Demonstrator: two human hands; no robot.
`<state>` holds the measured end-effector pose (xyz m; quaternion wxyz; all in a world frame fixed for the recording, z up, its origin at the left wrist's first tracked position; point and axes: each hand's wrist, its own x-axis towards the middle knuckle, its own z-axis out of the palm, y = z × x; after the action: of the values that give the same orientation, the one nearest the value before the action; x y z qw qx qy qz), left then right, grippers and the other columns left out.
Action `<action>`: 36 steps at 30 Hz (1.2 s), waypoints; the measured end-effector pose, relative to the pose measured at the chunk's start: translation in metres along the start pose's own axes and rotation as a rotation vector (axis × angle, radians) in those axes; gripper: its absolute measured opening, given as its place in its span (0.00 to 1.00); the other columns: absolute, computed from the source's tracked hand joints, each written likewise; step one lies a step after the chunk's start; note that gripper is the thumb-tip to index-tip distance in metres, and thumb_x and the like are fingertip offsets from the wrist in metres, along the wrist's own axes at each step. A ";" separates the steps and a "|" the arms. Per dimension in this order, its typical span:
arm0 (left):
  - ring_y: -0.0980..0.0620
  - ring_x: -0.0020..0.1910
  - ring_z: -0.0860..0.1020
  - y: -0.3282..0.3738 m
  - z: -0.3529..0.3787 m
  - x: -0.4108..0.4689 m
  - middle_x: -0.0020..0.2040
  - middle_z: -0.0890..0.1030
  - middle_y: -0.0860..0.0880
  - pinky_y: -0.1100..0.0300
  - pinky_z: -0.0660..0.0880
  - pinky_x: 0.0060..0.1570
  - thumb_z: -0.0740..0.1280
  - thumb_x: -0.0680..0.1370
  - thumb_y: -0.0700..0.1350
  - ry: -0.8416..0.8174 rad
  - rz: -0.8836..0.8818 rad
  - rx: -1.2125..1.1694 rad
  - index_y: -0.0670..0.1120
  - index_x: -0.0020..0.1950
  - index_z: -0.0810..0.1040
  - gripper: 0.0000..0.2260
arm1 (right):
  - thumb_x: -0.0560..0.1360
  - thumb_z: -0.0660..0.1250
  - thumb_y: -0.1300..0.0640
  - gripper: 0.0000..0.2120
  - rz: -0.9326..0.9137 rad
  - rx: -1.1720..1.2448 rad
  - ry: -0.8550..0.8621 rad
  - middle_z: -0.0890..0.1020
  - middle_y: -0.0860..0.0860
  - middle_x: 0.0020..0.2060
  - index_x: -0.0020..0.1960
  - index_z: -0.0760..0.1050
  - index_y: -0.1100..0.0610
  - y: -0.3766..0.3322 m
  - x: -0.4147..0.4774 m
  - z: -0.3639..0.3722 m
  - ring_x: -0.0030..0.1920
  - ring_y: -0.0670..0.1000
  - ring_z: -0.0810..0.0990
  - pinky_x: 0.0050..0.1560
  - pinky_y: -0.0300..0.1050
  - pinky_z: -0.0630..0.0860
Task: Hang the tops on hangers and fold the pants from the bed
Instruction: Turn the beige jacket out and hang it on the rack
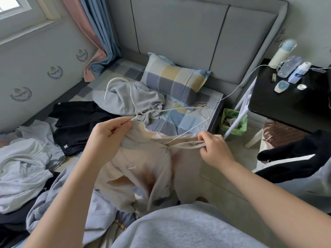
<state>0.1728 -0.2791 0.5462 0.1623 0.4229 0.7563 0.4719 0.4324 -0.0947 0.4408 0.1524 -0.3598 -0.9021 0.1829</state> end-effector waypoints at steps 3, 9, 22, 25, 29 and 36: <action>0.69 0.46 0.81 -0.002 -0.005 0.002 0.47 0.84 0.67 0.75 0.74 0.47 0.69 0.80 0.45 -0.018 0.005 0.011 0.74 0.45 0.81 0.20 | 0.72 0.64 0.73 0.13 -0.087 0.118 0.040 0.81 0.54 0.47 0.53 0.79 0.62 0.007 0.000 -0.010 0.48 0.56 0.78 0.52 0.53 0.73; 0.69 0.45 0.80 -0.005 -0.017 0.005 0.46 0.84 0.67 0.76 0.73 0.46 0.69 0.80 0.44 -0.018 0.024 -0.021 0.74 0.44 0.81 0.21 | 0.74 0.64 0.76 0.20 0.014 0.471 0.038 0.83 0.46 0.56 0.54 0.85 0.55 0.005 0.006 -0.030 0.60 0.46 0.78 0.64 0.41 0.73; 0.68 0.46 0.80 -0.019 -0.041 0.009 0.46 0.85 0.63 0.74 0.74 0.47 0.69 0.80 0.41 -0.018 0.056 -0.095 0.68 0.47 0.84 0.18 | 0.80 0.52 0.37 0.23 0.125 0.211 -0.594 0.83 0.44 0.54 0.54 0.80 0.49 0.015 -0.001 -0.040 0.65 0.46 0.70 0.75 0.45 0.41; 0.68 0.46 0.81 -0.020 -0.038 0.007 0.46 0.85 0.62 0.75 0.73 0.47 0.69 0.80 0.41 -0.027 0.040 -0.091 0.68 0.46 0.84 0.19 | 0.79 0.61 0.40 0.20 0.108 0.383 -0.501 0.76 0.44 0.34 0.42 0.76 0.56 0.016 -0.003 -0.039 0.42 0.45 0.74 0.57 0.50 0.69; 0.66 0.43 0.81 -0.023 -0.039 0.007 0.44 0.86 0.59 0.73 0.75 0.45 0.69 0.80 0.42 -0.092 -0.004 -0.067 0.66 0.45 0.85 0.17 | 0.80 0.67 0.51 0.10 0.066 0.354 -0.269 0.73 0.45 0.33 0.41 0.74 0.52 0.019 -0.001 -0.041 0.33 0.43 0.69 0.41 0.47 0.67; 0.58 0.43 0.83 -0.024 -0.038 0.006 0.45 0.87 0.53 0.62 0.80 0.48 0.68 0.80 0.43 -0.322 -0.106 -0.038 0.61 0.47 0.87 0.14 | 0.83 0.61 0.61 0.08 0.102 0.365 0.067 0.78 0.47 0.32 0.48 0.76 0.54 0.010 0.005 -0.044 0.32 0.46 0.75 0.38 0.50 0.74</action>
<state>0.1329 -0.3008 0.5457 0.3142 0.4496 0.7326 0.4030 0.4529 -0.0751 0.4757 0.2356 -0.3775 -0.8290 0.3387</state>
